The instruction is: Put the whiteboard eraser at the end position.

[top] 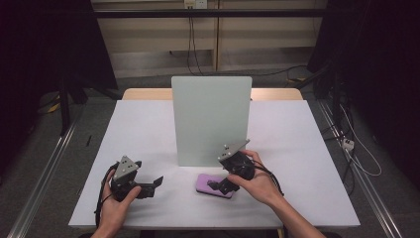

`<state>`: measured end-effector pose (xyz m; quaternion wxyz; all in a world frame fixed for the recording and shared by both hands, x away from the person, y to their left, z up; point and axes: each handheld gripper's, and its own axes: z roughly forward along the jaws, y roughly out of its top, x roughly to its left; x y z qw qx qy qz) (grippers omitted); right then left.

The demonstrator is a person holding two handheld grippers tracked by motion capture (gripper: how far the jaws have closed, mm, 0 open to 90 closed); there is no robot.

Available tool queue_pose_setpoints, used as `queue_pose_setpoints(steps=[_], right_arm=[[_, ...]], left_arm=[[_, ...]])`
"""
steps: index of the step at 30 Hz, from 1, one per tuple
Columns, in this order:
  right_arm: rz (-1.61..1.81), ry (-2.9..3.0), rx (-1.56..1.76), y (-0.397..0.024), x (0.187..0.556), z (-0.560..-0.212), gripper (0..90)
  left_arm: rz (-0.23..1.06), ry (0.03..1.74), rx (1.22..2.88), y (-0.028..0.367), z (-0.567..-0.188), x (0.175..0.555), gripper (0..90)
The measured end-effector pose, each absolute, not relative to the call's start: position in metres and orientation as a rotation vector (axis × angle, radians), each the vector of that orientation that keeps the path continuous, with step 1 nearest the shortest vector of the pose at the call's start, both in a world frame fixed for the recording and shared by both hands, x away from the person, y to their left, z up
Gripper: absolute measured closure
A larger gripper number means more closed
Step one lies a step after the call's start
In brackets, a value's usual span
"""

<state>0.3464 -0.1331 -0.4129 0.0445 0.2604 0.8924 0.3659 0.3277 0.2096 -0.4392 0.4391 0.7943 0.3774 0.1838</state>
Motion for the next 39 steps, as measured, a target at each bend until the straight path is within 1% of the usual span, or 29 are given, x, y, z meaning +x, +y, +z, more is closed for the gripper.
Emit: queue_pose_setpoints(steps=[15, 21, 31, 39], right_arm=[[1.191, 2.508, 0.974, -0.158, 0.334, -0.414, 9.8], [1.222, 2.442, 1.017, -0.170, 0.330, -0.414, 10.5], [1.237, 2.355, 1.094, -0.185, 0.324, -0.422, 9.8], [1.227, 2.283, 1.176, -0.208, 0.318, -0.424, 7.9]], left_arm=[[0.477, 0.947, 1.964, 0.210, -0.438, 0.328, 5.4], [0.464, 0.950, 1.961, 0.210, -0.438, 0.328, 5.3], [0.459, 0.963, 1.943, 0.212, -0.437, 0.328, 5.3], [0.464, 0.972, 1.933, 0.213, -0.437, 0.327, 5.3]])
